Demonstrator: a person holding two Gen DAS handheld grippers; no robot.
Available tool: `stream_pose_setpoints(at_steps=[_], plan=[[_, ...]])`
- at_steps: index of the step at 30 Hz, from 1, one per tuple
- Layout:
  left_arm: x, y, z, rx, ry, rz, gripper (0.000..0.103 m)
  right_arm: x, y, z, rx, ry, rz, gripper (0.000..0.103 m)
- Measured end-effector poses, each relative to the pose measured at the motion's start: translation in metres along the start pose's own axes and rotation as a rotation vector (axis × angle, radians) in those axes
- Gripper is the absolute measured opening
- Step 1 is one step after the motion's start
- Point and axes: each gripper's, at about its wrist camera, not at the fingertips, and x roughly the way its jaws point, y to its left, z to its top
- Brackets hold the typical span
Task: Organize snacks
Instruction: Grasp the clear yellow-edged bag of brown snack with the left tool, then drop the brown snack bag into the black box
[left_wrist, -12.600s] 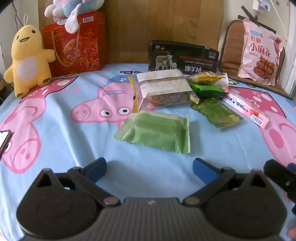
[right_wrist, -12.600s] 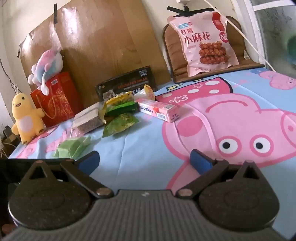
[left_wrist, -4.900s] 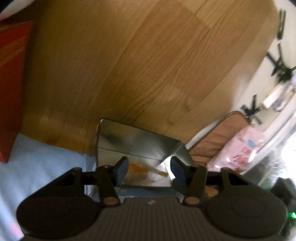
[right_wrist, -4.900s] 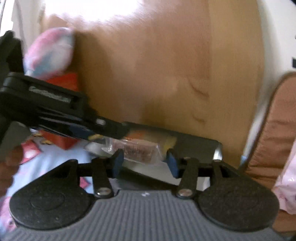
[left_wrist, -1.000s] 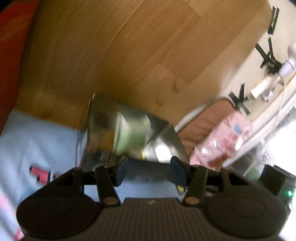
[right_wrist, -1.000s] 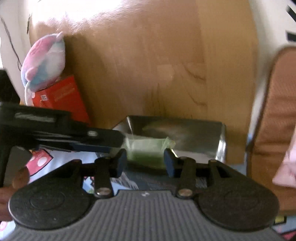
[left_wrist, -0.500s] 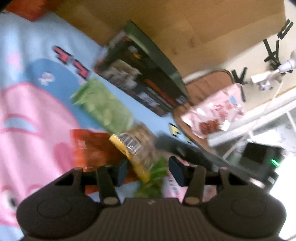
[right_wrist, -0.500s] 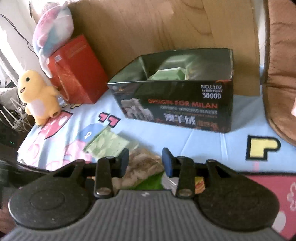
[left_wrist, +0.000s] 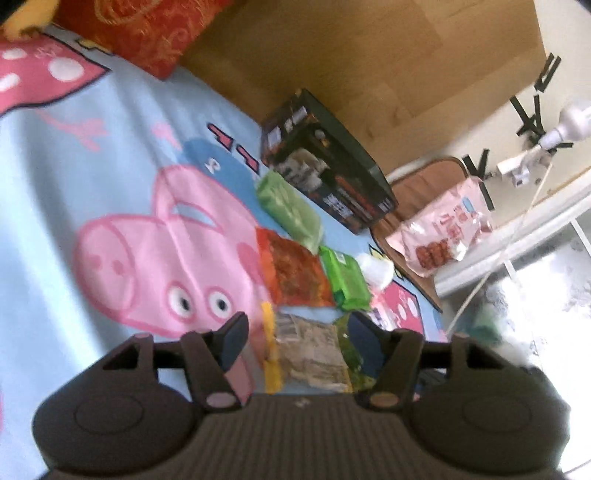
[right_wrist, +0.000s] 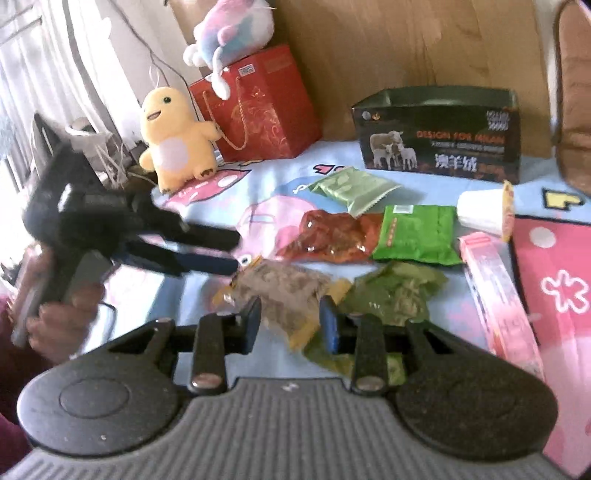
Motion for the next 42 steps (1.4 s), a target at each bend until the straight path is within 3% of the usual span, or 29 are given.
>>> stream_pose_setpoints(at_steps=[2, 7, 10, 11, 12, 13, 19, 23, 27, 34, 38, 39, 42], plan=[[0.002, -0.001, -0.002, 0.013, 0.004, 0.013, 0.061, 0.0, 0.006, -0.004, -0.075, -0.001, -0.045, 0.05], [0.021, -0.015, -0.016, 0.12, 0.035, 0.052, 0.057, 0.025, 0.023, -0.012, -0.255, 0.041, -0.119, 0.05], [0.027, -0.025, -0.02, 0.19, 0.026, 0.098, 0.04, 0.038, 0.018, -0.012, -0.228, 0.012, -0.125, 0.049], [0.027, -0.024, -0.02, 0.183, 0.031, 0.097, 0.038, 0.04, 0.019, -0.011, -0.211, 0.006, -0.132, 0.047], [0.025, -0.022, -0.019, 0.161, 0.037, 0.091, 0.038, 0.04, 0.02, -0.01, -0.2, -0.002, -0.124, 0.026], [0.023, -0.022, -0.018, 0.145, 0.036, 0.086, 0.038, 0.041, 0.019, -0.009, -0.181, -0.005, -0.111, 0.018], [0.008, -0.04, -0.005, 0.179, -0.014, 0.046, 0.038, 0.027, 0.027, -0.003, -0.154, -0.102, -0.12, 0.018], [0.013, -0.066, 0.028, 0.237, -0.048, 0.036, 0.038, 0.017, 0.022, 0.018, -0.158, -0.164, -0.129, 0.018], [0.04, -0.094, 0.078, 0.302, -0.093, 0.025, 0.038, 0.019, -0.005, 0.058, -0.162, -0.221, -0.166, 0.018], [0.129, -0.12, 0.155, 0.306, -0.068, 0.027, 0.042, 0.037, -0.086, 0.126, -0.065, -0.247, -0.254, 0.018], [0.16, -0.121, 0.171, 0.308, -0.053, 0.063, 0.047, 0.057, -0.129, 0.15, -0.021, -0.219, -0.356, 0.029], [0.156, -0.117, 0.171, 0.302, -0.056, 0.048, 0.048, 0.06, -0.136, 0.152, -0.012, -0.21, -0.385, 0.034], [0.129, -0.103, 0.161, 0.302, -0.087, 0.028, 0.052, 0.049, -0.146, 0.143, 0.01, -0.222, -0.386, 0.035]])
